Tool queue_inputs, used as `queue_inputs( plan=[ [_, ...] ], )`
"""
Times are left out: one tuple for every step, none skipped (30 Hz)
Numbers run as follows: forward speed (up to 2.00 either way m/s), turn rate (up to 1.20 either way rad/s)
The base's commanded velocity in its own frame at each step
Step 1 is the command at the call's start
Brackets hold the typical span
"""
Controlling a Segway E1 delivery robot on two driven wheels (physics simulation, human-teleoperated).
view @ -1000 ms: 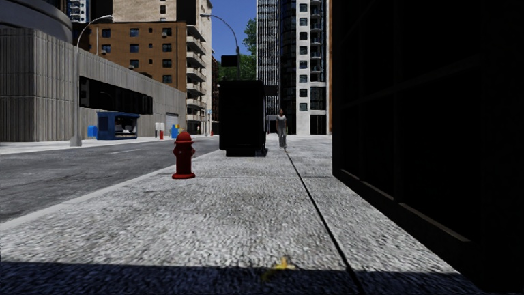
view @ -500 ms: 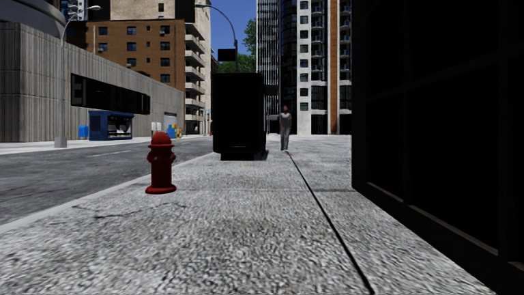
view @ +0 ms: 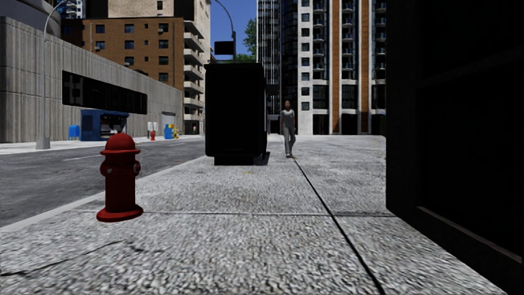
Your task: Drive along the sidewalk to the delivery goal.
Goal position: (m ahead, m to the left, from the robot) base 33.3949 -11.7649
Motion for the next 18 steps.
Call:
queue_inputs(
  plan=[
    [2.00, -0.02],
    [2.00, -0.05],
    [2.00, -0.07],
    [2.00, -0.09],
    [2.00, -0.09],
    [2.00, -0.13],
    [2.00, -0.22],
    [2.00, -0.25],
    [2.00, -0.25],
    [2.00, -0.26],
    [2.00, -0.27],
    [2.00, -0.28],
    [2.00, -0.28],
    [2.00, -0.28],
    [2.00, -0.28],
    [2.00, -0.28],
    [2.00, -0.28],
    [2.00, -0.36]
  ],
)
